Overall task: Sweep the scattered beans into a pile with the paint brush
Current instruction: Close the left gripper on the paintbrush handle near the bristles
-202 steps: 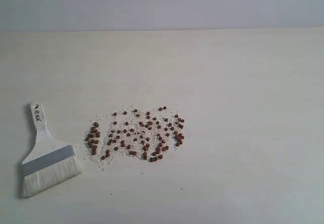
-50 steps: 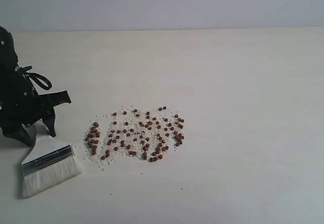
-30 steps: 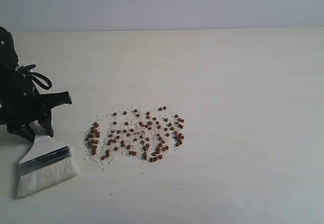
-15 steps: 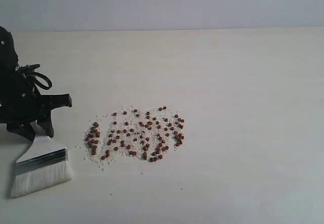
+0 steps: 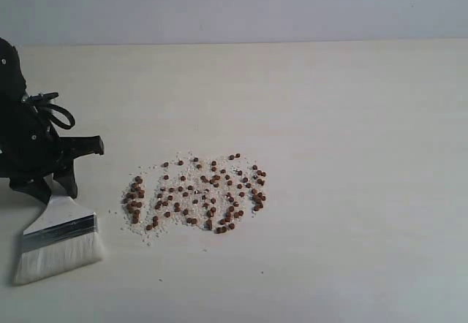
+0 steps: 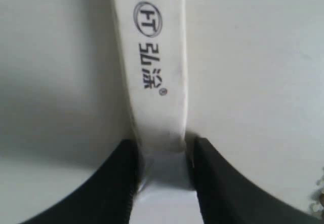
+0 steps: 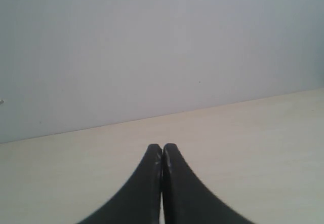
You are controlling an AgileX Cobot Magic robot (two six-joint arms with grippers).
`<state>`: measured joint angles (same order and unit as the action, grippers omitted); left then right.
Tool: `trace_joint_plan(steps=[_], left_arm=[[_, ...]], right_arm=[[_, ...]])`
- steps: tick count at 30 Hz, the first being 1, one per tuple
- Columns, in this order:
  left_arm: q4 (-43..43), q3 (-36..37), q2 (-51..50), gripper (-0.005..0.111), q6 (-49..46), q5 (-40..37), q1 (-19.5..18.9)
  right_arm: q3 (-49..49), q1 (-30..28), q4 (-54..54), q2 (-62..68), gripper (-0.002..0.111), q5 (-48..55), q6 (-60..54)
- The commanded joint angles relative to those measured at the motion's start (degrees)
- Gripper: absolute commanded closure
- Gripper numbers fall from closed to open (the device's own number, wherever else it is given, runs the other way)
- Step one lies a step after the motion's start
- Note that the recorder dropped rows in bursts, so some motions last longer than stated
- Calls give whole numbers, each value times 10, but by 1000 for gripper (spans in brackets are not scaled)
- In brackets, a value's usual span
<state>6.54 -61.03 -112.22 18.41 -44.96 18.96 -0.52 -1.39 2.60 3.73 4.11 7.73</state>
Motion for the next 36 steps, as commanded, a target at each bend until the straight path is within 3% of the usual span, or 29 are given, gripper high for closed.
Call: trace_joint_plan(steps=[1,13,21,36], left_arm=[[0,-2,-4,107,-3,5,3],[0,-2,-4,106,-3,3,3],[0,-2,-4,71,6,3,3],[0,-9,-4,73,12,-12,3]], right_arm=[[2,0,1,-4,108,-6,1],[2,0,1,-4,108,-6,1],[2,0,1,-4,108,-6,1],[2,0,1,-4,108,-6,1]])
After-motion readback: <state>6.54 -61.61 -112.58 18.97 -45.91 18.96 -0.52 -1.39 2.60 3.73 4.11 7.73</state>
